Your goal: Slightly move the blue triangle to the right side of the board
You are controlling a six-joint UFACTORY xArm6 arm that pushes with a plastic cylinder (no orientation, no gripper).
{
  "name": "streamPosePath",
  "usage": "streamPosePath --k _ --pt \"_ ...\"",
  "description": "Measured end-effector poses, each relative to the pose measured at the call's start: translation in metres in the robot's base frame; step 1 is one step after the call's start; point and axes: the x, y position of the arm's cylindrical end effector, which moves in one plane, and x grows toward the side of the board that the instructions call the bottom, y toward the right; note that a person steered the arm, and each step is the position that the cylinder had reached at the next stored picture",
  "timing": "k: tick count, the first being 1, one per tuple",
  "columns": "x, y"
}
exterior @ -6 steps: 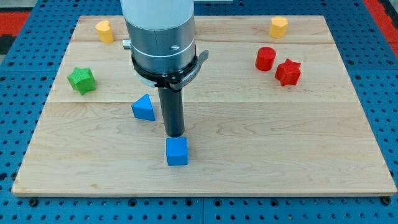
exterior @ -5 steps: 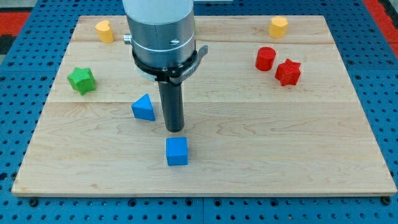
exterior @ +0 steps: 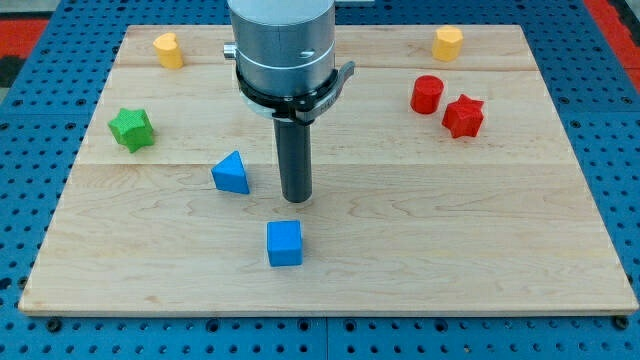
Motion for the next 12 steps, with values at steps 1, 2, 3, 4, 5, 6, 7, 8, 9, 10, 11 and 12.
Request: streamPosePath --k 1,2,3,4,5,6,7,8,9,10,11,12 --pt "0.000 0.000" --pt "0.000 -0.026" --pt "-0.002 -0.096" --pt "-0.014 -0.140" --pt "-0.029 -0.167" --pt "-0.049 -0.167" --pt "-0.037 -0.124" --pt "-0.032 -0.050" --pt "-0.033 0.002" --pt "-0.063 0.000" --pt "-0.071 0.019" --pt "-0.049 0.051"
